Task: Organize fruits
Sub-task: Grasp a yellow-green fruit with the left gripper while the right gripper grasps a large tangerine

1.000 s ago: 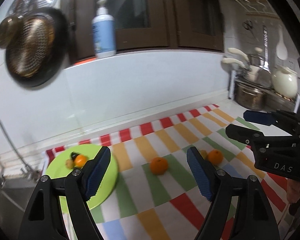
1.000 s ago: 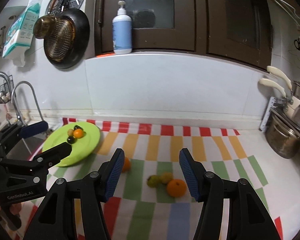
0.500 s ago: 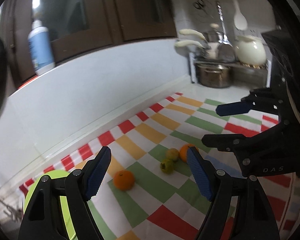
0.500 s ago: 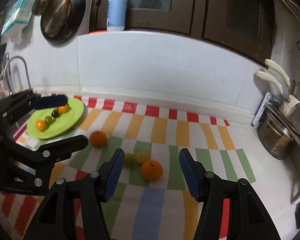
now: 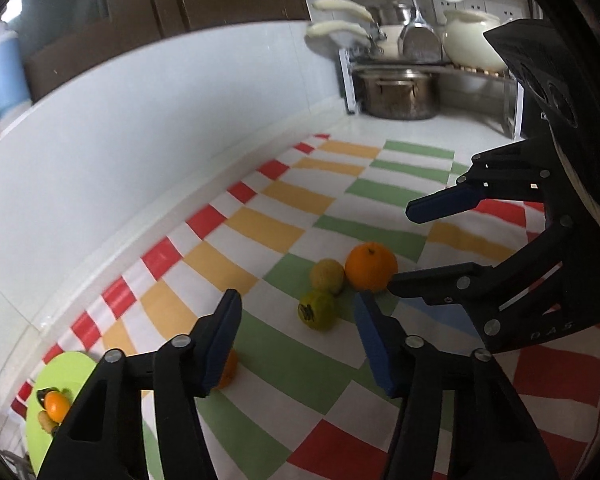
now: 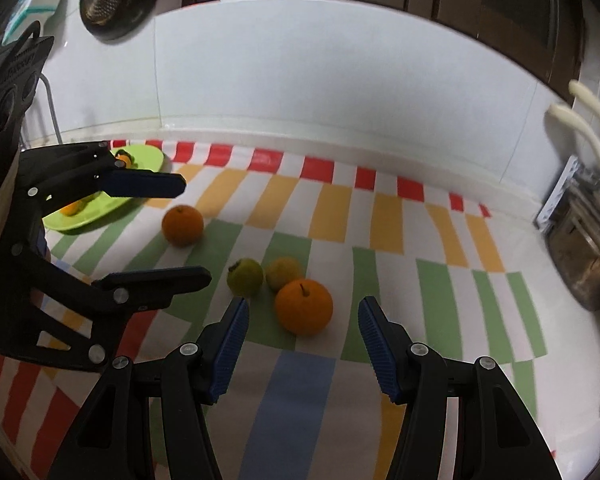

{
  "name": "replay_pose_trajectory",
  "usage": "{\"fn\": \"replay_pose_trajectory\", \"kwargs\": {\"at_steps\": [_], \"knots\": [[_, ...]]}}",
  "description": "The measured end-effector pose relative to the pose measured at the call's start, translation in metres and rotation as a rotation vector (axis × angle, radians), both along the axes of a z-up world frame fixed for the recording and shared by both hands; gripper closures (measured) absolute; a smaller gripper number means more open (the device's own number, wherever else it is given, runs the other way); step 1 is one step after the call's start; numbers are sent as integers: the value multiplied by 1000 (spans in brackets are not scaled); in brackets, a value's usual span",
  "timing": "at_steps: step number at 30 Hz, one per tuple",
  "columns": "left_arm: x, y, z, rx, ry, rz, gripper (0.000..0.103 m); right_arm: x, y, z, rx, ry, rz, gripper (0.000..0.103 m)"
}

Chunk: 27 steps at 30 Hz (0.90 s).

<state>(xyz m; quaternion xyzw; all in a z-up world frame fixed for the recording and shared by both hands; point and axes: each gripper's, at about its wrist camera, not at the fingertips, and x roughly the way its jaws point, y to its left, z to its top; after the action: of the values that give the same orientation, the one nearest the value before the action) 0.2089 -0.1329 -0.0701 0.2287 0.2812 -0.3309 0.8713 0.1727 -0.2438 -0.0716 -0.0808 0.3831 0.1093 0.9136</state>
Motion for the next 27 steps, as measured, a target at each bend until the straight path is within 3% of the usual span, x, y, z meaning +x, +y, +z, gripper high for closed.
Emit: {"fn": "replay_pose_trajectory", "kwargs": {"at_steps": [11,18,22,27], "knots": [[20,-10,-25,33,102,-51,60,18,-1,-20,12,43,21,46],[30,-16,-31,37,147,-54,64,28,-7,-29,54,84,22,54],[35,-16,-31,13,192,-41,73,32,-8,-33,77,99,24,57],[32,-13,-29,-6,201,-8,74,30,-9,-32,101,104,12,61]]}}
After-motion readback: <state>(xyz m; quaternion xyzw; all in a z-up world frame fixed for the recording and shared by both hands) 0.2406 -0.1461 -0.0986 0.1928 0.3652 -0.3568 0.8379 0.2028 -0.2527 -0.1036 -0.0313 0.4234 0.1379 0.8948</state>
